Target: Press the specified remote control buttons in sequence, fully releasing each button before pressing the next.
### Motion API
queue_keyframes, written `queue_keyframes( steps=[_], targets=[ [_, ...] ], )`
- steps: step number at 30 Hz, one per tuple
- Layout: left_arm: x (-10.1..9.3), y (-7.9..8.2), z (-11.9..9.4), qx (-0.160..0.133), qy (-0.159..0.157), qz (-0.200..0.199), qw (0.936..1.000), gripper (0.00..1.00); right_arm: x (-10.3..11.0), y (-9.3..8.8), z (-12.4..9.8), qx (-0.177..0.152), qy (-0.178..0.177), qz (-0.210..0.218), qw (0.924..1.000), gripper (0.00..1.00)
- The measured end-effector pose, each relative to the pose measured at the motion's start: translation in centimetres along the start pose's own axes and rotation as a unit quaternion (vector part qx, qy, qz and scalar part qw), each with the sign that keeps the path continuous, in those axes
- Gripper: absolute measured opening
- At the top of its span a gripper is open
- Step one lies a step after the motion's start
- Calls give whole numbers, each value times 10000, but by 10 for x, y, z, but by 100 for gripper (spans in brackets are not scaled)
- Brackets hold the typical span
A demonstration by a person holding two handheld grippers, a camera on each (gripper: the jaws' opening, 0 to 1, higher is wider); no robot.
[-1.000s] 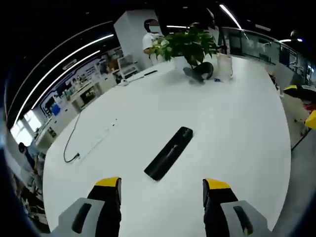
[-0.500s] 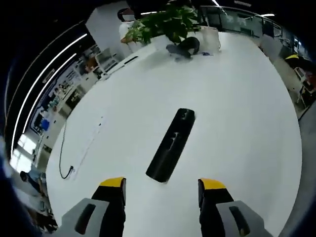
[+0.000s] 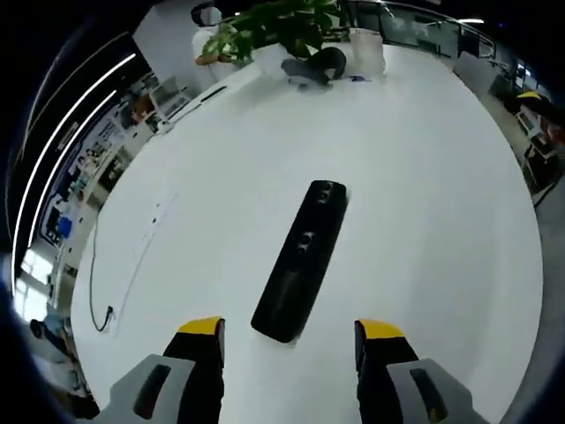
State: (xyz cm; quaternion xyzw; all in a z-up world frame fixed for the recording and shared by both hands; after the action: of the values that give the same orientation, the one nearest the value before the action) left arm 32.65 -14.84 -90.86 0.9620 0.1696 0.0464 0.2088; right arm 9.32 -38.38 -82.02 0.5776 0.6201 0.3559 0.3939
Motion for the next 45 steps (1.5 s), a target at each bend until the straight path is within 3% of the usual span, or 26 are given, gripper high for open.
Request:
queue_keyframes(
  steps=[4, 10, 23, 25, 26, 27, 35, 41, 45],
  targets=[
    [2, -1, 5, 193, -84, 142, 9997, 59, 0, -1, 0, 18, -5, -25, 10000, 73],
    [6, 3, 8, 181, -190, 153, 9995, 60, 1, -2, 1, 40, 2, -85, 10000, 72],
    [8, 3, 15, 245, -1084, 82, 9938, 46, 1, -2, 2, 57, 7, -118, 9999, 72],
    [8, 0, 17, 205, -1296, -287, 9909, 43, 1, -3, 2, 61, 10, -121, 9999, 71],
    [9, -1, 17, 190, -1303, -402, 9905, 43, 1, -3, 3, 60, 8, -122, 9999, 71],
    [10, 0, 17, 186, -1282, -141, 9915, 43, 1, -3, 3, 63, 7, -123, 9999, 71],
    [5, 0, 17, 225, -1299, -85, 9912, 39, 3, -3, 2, 71, 29, -167, 9998, 71],
    [-12, 4, 17, 403, -1349, 293, 9896, 24, 3, -2, 2, 48, 45, -131, 9999, 71],
    [-11, 4, 16, 422, -1250, 120, 9912, 23, 3, -2, 1, 33, 59, -135, 9999, 71]
  ],
)
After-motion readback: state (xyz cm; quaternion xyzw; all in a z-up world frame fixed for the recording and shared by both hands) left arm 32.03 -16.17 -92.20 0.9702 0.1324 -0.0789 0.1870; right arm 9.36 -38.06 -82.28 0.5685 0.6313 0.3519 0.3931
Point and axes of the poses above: the point that each gripper's makers call its tool centre point, and the gripper's own axes: z roughly forward along the fingers, x roughly to its left, y roughly out of its top, the point moved 6 cm from there along -z, roughly backward along the fingers, and after that the axes turned 14 degrees about -y, right-handed, at the moved point
